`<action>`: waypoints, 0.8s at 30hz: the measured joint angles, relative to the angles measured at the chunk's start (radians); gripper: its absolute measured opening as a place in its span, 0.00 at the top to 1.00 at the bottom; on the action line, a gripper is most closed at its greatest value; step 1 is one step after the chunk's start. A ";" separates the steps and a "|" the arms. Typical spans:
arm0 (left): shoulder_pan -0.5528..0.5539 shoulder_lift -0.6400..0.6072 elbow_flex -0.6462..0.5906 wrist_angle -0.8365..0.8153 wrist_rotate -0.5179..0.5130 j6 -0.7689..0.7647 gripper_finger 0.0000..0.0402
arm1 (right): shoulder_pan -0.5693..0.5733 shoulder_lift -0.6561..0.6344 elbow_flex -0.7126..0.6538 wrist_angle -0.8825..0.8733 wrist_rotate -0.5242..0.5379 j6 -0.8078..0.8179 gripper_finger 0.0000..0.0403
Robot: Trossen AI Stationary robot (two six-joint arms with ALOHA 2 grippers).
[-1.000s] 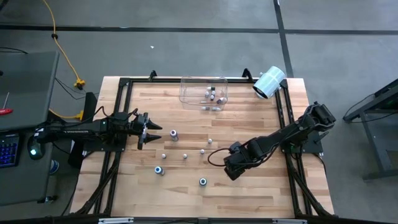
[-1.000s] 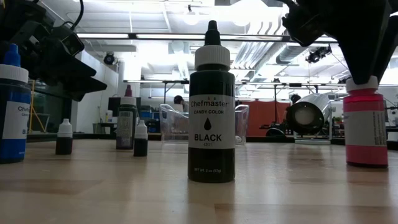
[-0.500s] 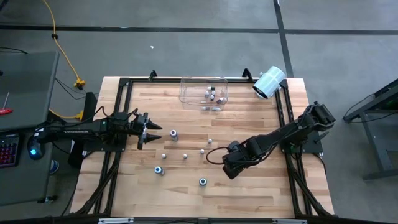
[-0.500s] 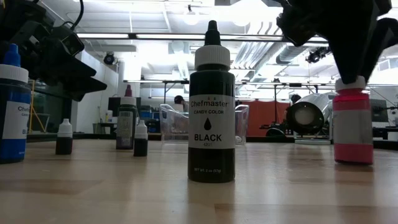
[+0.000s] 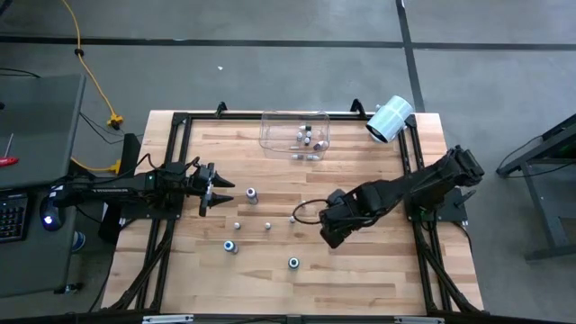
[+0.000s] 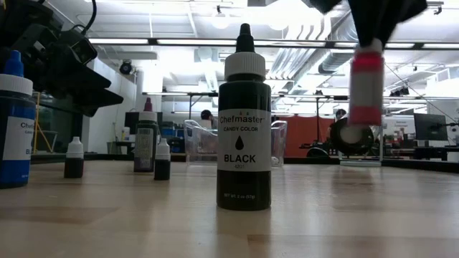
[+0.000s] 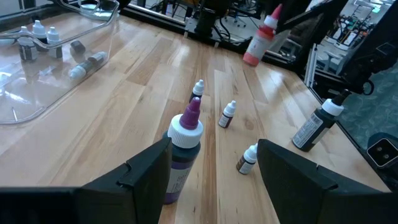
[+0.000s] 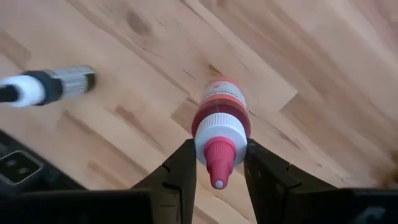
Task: Pick & Place food coloring
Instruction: Put the large red food coloring into the transparent container
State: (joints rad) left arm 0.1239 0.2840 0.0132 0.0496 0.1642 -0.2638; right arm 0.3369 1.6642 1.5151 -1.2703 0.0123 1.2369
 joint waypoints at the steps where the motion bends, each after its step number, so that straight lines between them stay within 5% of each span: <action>1: 0.000 0.000 0.000 0.000 0.000 0.000 0.42 | -0.007 0.000 0.026 -0.016 0.005 -0.014 0.74; 15: 0.000 0.000 0.000 0.000 0.000 0.000 0.42 | -0.209 0.000 0.394 -0.071 0.143 -0.388 0.74; 24: 0.000 0.000 0.000 0.000 0.000 0.000 0.42 | -0.412 -0.001 0.462 0.031 0.125 -0.702 0.74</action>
State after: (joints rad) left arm 0.1240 0.2840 0.0132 0.0494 0.1642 -0.2638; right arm -0.0748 1.6632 1.9766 -1.2394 0.1370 0.5351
